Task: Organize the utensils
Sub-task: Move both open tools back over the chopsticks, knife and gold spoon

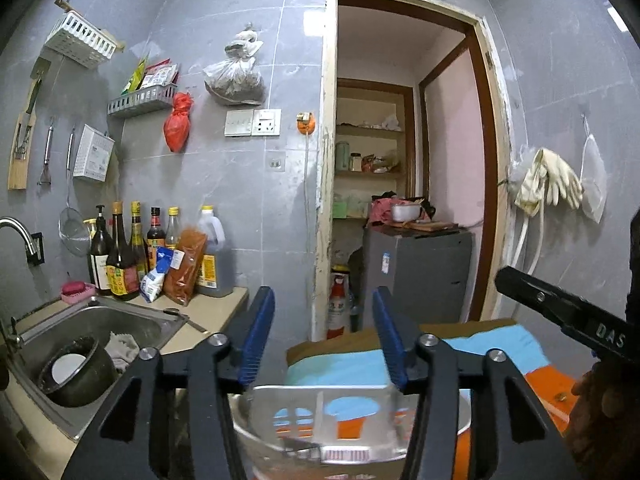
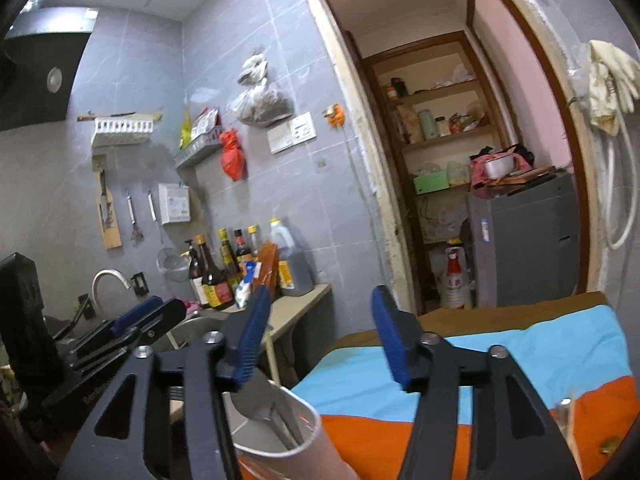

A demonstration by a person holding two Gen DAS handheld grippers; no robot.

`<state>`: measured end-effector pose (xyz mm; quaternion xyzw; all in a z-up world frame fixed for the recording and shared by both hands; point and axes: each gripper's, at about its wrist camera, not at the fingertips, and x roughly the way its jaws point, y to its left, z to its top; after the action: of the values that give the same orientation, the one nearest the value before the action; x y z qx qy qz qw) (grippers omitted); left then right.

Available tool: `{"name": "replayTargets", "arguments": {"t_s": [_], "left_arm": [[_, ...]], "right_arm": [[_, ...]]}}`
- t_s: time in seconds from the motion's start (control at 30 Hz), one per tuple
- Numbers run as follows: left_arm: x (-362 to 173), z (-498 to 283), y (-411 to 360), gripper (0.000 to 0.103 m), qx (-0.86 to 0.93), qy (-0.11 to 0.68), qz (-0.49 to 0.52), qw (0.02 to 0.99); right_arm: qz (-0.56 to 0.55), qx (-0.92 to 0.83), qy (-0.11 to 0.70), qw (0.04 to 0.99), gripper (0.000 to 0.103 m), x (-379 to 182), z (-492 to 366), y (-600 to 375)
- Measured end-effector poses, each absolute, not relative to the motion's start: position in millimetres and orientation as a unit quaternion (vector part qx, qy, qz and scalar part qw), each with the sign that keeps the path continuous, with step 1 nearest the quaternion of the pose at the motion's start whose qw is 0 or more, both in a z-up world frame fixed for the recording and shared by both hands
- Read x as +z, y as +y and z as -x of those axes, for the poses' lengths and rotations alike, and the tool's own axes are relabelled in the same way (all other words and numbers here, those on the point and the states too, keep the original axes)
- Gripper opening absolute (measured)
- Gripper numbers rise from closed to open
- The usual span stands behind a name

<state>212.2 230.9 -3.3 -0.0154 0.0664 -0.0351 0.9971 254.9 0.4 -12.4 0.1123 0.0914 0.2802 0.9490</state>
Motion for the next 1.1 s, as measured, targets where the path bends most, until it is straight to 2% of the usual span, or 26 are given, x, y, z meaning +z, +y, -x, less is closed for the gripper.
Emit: {"name": "replayTargets", "arguments": {"t_s": [0.07,0.13,0.23,0.33,0.5,0.8,1.1], "left_arm": [[5,-209,222,0.059,-0.04,0.068,0.032,0.996],[12,-205,213,0.073,-0.043,0.067,0.044,0.996],[21,-200,195,0.085,-0.052,0.067,0.052,0.995],[26,-195,170,0.093,-0.06,0.071,0.049,0.995],[26,-188,131,0.097,-0.076,0.071,0.036,0.994],[2,-183,60,0.097,-0.108,0.108,0.009,0.988],[-46,-204,15,0.097,-0.128,0.183,0.001,0.975]], "right_arm": [[-0.111,0.27,0.089,0.952,0.066,-6,-249,-14],[-0.109,0.26,0.084,0.956,0.08,1,-241,-31],[-0.101,0.243,0.077,0.962,0.091,9,-229,-53],[-0.097,0.223,0.076,0.967,0.103,15,-218,-79],[-0.085,0.191,0.076,0.975,0.103,19,-199,-119],[-0.06,0.143,0.103,0.983,0.103,-3,-185,-176],[-0.065,0.11,0.198,0.972,0.103,-57,-205,-219]]}}
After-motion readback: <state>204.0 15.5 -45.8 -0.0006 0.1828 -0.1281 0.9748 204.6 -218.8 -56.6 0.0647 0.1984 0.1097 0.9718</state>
